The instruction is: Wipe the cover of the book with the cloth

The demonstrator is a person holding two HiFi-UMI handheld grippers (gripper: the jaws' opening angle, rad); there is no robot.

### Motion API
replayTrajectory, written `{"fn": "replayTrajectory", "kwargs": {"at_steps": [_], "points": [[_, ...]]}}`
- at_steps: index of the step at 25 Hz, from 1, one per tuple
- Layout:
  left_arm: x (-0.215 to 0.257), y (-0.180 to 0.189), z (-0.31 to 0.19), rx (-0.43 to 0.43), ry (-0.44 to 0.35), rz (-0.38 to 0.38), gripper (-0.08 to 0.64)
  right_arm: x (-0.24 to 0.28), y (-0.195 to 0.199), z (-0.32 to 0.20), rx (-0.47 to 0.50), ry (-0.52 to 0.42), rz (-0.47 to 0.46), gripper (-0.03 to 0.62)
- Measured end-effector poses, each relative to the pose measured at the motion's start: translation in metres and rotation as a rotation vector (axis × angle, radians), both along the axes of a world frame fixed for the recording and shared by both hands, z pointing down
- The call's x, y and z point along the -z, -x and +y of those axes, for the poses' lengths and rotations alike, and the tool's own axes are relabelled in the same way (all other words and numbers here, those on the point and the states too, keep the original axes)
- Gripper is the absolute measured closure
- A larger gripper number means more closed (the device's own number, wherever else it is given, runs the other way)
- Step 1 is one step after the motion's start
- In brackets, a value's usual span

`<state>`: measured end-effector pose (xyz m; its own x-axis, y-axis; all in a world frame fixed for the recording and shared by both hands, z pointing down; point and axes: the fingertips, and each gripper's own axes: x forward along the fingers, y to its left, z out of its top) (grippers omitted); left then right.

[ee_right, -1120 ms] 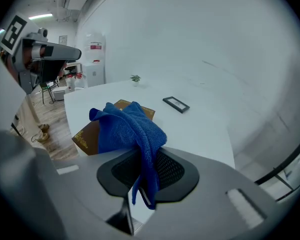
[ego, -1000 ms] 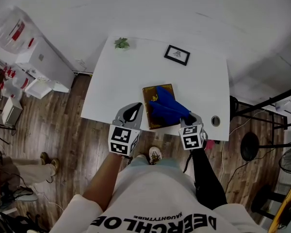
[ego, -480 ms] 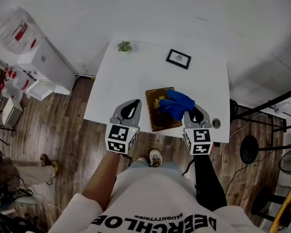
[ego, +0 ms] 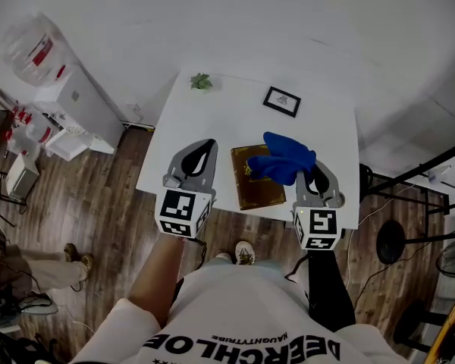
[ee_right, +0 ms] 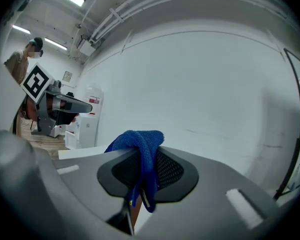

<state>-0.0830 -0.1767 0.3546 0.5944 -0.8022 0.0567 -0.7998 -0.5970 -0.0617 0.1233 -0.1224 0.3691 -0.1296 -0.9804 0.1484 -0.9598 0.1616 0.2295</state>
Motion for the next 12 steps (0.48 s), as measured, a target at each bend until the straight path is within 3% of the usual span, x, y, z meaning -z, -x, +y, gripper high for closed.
{"fn": "replayTrajectory", "kwargs": {"at_steps": [12], "points": [[0.032, -0.009, 0.013, -0.036, -0.063, -0.003, 0.503, 0.017, 0.007, 0.009, 0.01, -0.031, -0.017, 0.529]]}}
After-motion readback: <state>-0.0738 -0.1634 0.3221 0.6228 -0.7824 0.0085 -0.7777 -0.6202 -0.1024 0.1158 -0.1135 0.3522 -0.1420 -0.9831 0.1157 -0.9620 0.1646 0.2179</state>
